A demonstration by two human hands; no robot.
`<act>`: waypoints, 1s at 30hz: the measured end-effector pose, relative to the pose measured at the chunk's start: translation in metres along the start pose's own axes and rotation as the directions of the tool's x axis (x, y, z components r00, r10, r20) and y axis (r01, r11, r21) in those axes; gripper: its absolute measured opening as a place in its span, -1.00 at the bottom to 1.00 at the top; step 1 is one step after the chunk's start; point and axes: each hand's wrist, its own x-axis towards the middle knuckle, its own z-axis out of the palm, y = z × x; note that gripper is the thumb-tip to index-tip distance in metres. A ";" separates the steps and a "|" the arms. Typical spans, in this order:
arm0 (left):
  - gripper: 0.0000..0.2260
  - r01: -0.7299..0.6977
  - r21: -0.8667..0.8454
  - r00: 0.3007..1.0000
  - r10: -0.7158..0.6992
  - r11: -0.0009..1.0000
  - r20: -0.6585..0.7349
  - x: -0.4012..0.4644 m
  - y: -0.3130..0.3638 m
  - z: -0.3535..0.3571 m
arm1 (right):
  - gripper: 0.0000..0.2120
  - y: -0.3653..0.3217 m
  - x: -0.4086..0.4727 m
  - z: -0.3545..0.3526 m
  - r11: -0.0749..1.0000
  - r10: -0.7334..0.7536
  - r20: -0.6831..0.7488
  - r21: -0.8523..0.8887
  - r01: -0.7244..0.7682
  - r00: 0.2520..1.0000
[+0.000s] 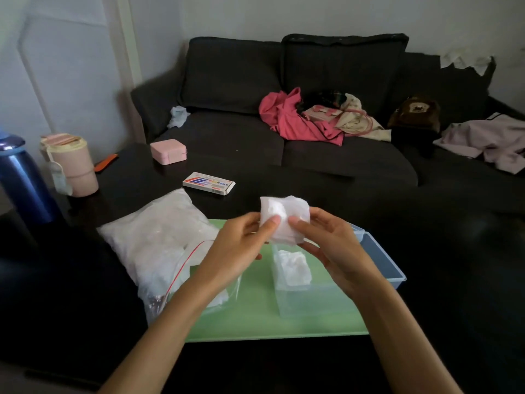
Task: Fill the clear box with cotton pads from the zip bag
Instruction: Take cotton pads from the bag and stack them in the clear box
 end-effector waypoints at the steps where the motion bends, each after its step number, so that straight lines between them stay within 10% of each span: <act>1: -0.85 -0.004 -0.020 1.000 0.004 1.000 -0.006 0.002 -0.002 0.002 | -0.74 0.001 0.000 -0.003 0.998 -0.015 -0.011 -0.054 0.014 1.000; 5: -0.86 0.061 -0.029 0.997 -0.060 0.998 0.046 0.007 -0.009 0.002 | -0.35 0.000 -0.003 -0.016 0.910 -0.088 0.134 -0.393 0.134 0.987; 11: -0.83 0.081 -0.033 0.995 -0.079 0.996 0.053 0.011 -0.014 0.008 | -0.66 0.007 -0.002 -0.019 0.809 -0.109 0.114 -0.568 0.155 0.987; 19: -0.89 -0.062 0.133 0.997 0.067 0.989 -0.028 0.013 -0.020 0.023 | -0.69 0.002 0.011 -0.033 0.961 0.094 -0.150 -0.246 -0.129 0.984; 23: -0.69 0.049 0.467 0.994 0.003 0.883 -0.109 0.012 -0.032 0.023 | -0.68 0.006 0.021 -0.050 0.858 0.337 -0.231 -0.324 -0.399 0.913; 30: -0.76 0.077 0.509 0.991 -0.009 0.857 -0.133 0.012 -0.034 0.025 | -0.59 0.032 0.037 -0.029 0.798 0.456 -0.249 -0.310 -0.516 0.855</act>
